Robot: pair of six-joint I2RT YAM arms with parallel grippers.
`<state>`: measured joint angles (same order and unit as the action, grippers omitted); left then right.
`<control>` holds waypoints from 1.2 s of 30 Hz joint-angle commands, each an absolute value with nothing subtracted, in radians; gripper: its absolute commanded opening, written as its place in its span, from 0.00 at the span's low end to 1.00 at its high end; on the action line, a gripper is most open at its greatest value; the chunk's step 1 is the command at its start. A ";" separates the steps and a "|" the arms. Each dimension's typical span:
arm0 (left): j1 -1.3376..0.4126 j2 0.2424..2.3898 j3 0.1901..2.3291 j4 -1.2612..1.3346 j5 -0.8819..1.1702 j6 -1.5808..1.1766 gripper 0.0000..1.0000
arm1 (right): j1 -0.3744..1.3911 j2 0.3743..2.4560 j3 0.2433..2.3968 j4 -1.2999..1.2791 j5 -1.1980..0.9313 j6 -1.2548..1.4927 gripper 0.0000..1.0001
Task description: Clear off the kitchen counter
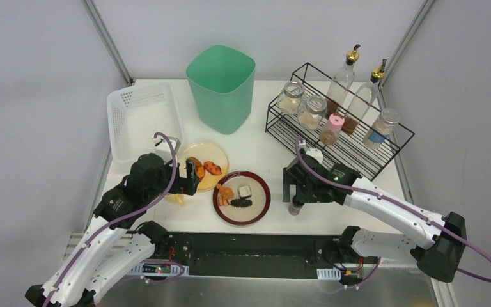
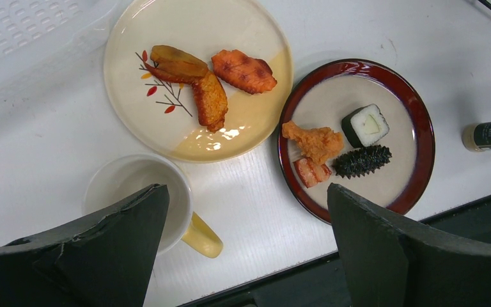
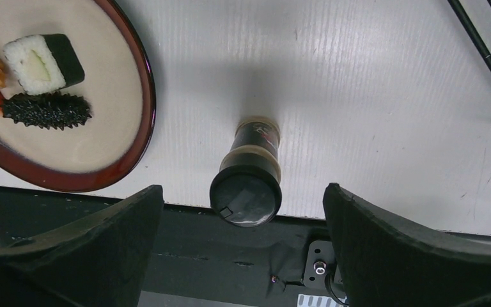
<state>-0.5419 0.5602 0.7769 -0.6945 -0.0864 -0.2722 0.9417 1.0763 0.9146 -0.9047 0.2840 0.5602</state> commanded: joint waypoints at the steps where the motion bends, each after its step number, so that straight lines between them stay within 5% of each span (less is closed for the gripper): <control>1: -0.540 0.562 0.795 -0.689 -0.079 -0.256 1.00 | 0.965 1.084 0.891 -0.893 0.308 0.606 0.97; 26: -0.540 0.555 0.794 -0.689 -0.082 -0.255 1.00 | 1.023 1.051 0.955 -0.968 0.389 0.635 0.33; 36: -0.540 0.551 0.794 -0.689 -0.076 -0.255 1.00 | 1.022 0.990 1.134 -1.085 0.499 0.601 0.28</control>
<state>-0.5419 0.5598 0.7769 -0.6945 -0.0860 -0.2722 1.0172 1.0237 1.0260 -1.0008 0.3996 0.6205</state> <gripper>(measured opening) 0.995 0.449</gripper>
